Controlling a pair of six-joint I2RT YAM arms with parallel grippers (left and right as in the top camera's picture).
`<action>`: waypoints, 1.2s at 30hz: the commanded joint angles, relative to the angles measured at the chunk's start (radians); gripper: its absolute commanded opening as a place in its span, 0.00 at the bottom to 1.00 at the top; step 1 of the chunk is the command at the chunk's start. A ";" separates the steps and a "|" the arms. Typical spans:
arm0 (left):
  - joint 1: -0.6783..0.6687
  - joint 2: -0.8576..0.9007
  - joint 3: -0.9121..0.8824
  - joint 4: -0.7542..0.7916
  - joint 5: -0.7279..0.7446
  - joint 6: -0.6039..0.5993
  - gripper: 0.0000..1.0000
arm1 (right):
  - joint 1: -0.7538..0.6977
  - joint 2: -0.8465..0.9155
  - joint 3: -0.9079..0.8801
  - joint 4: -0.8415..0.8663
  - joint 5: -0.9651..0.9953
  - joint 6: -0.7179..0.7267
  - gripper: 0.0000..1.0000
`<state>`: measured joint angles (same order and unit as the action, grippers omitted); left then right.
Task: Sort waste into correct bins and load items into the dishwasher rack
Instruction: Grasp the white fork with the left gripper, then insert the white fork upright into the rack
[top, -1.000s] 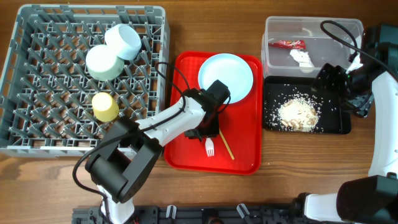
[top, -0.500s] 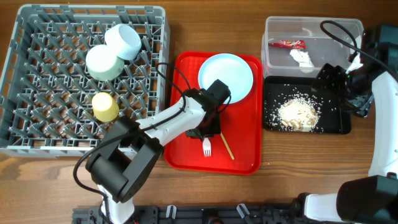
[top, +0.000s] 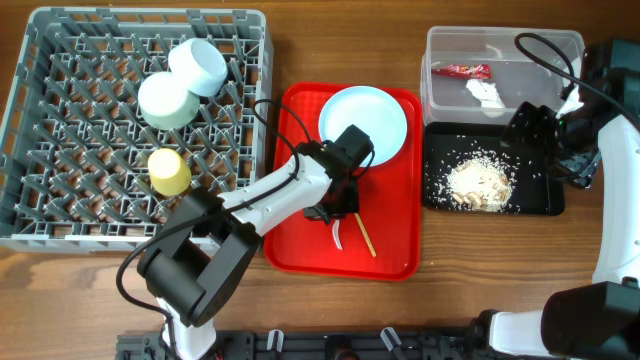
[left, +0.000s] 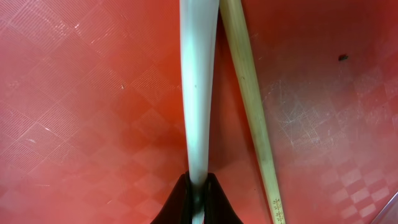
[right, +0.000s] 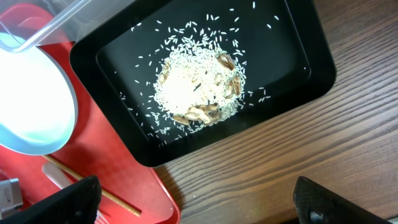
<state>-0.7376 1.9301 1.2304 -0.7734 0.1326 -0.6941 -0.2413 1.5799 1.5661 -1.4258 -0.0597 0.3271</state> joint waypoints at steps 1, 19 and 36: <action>-0.004 0.027 -0.026 0.001 -0.020 0.002 0.04 | -0.002 -0.019 0.016 -0.001 -0.010 -0.013 1.00; 0.130 -0.243 0.011 -0.074 -0.112 0.171 0.04 | -0.002 -0.019 0.016 0.000 -0.010 -0.032 1.00; 0.514 -0.343 0.018 -0.044 -0.149 0.510 0.04 | -0.002 -0.019 0.016 -0.004 -0.020 -0.032 1.00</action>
<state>-0.2520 1.5513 1.2354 -0.8387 -0.0032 -0.2539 -0.2413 1.5799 1.5661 -1.4261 -0.0639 0.3084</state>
